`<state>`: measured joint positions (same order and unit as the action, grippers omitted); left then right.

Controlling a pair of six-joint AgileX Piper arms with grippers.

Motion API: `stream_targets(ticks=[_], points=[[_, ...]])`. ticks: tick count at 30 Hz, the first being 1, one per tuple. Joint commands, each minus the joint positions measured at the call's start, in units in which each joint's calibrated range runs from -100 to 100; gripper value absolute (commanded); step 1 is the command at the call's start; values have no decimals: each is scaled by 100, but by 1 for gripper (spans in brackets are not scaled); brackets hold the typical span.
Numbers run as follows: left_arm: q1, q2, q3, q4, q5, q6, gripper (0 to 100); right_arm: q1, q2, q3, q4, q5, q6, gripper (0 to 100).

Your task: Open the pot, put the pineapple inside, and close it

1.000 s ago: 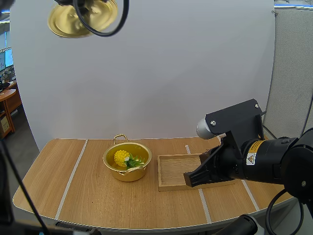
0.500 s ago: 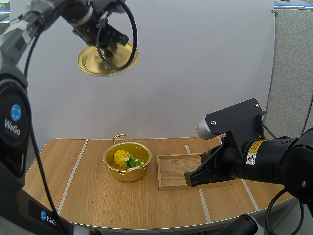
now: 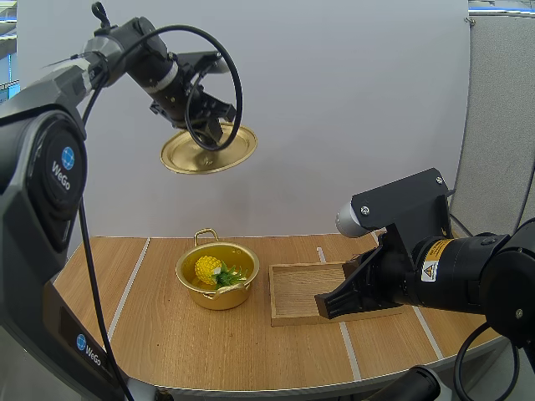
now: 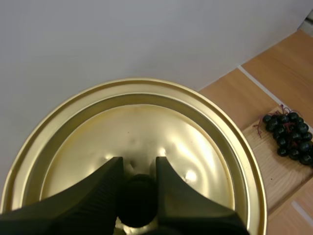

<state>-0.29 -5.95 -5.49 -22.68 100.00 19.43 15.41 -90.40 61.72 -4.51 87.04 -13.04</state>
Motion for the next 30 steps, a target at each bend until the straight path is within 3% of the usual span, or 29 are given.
stream_targets(ticks=[1, 13, 23, 30], points=[[-10, 29, 409, -151, 0, 270, 0, -25, -43, -1, -49, 18, -40, 0], [-10, 29, 2364, -162, -15, 1079, 0, -25, -43, -1, -49, 18, -40, 0], [-17, 29, 3396, -323, -2393, 1538, 0, -25, -43, -1, -49, 18, -40, 0], [-17, 29, 3584, -945, -2915, 2082, 0, -25, -31, -1, -49, 18, -40, 0]])
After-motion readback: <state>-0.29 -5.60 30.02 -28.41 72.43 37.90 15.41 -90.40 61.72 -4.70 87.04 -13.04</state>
